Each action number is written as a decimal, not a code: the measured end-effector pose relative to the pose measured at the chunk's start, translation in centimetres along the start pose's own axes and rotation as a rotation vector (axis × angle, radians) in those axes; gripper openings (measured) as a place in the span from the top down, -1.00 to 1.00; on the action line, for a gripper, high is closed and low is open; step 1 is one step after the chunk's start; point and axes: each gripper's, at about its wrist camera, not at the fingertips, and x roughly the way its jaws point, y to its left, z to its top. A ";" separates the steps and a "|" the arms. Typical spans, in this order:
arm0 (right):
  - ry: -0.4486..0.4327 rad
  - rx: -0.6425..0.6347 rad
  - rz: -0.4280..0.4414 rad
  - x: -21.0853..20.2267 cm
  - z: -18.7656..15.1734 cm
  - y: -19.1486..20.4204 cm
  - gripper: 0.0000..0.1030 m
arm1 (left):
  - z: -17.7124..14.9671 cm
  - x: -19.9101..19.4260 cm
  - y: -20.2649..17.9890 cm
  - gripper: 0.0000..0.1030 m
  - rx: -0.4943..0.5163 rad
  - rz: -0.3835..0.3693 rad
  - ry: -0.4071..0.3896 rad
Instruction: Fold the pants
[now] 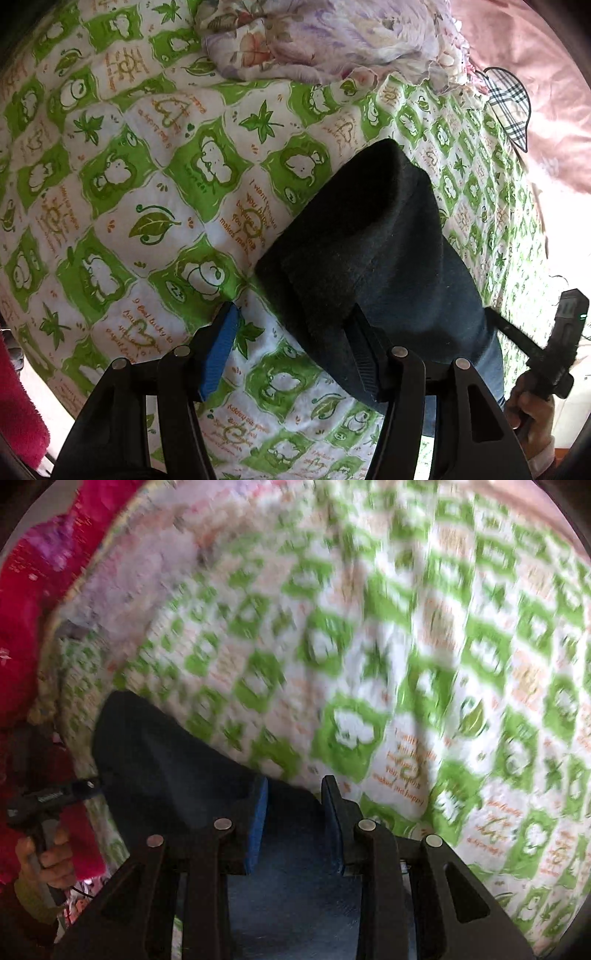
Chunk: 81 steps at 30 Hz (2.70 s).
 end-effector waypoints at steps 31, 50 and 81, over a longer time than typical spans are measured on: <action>-0.244 -0.074 -0.150 -3.3 0.8 2.7 0.83 | 1.6 -4.0 -5.8 0.65 0.303 -0.045 -0.208; -0.335 0.215 -0.128 -10.8 -7.3 -1.5 0.15 | 1.2 -6.1 -7.0 -0.13 0.389 0.114 -0.272; -0.540 0.837 -0.266 -21.2 -31.3 -14.4 0.15 | -17.9 1.0 -35.3 -0.29 1.210 -0.169 0.098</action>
